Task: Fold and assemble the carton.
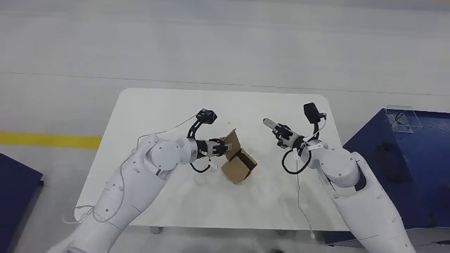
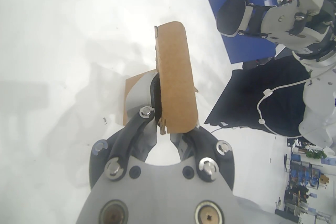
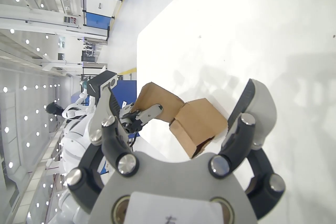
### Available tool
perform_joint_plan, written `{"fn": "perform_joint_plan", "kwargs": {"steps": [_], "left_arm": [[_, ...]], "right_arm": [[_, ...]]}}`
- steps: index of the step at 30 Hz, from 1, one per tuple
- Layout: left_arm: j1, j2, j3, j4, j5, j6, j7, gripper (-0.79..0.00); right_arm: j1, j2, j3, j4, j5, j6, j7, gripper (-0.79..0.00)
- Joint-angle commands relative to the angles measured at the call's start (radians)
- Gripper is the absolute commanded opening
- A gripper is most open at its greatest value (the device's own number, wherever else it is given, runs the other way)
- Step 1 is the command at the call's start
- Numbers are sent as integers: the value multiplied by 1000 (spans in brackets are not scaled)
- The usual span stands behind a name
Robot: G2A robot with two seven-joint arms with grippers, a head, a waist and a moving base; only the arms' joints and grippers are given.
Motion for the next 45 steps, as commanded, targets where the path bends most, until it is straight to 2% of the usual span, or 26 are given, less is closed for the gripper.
{"fn": "perform_joint_plan", "kwargs": {"steps": [1,3,9,16,17,18,19,26,32,39,45], "left_arm": [[53,6,-14,-72,14,41,52,-785],[92,9,-35,-95,2,89,98,-785],[184,7,-71,-123,-70,151,223,-785],[248,10,-100,-163,-79,197,278,-785],[254,10,-99,-172,-73,208,279,-671],[258,10,-98,-179,-72,212,276,-400],[260,10,-100,-183,-70,214,275,0],[261,17,-90,-231,42,130,249,0],[243,18,-82,-262,109,102,207,0],[222,10,-48,-296,138,83,163,0],[193,-3,3,-287,167,83,122,0]], "right_arm": [[-6,4,20,-7,-21,5,5,0],[-12,8,35,-9,-44,7,13,0],[-19,24,58,0,-165,-5,100,0],[-16,39,30,32,-336,-33,233,0],[-12,39,18,41,-360,-36,253,0],[-5,39,5,49,-381,-38,266,0],[-2,38,-13,57,-401,-41,277,0],[45,14,-138,137,-463,-51,292,0],[92,-12,-219,210,-480,-47,263,0],[114,-33,-271,237,-477,-62,255,0],[114,-43,-277,232,-460,-69,237,0]]}}
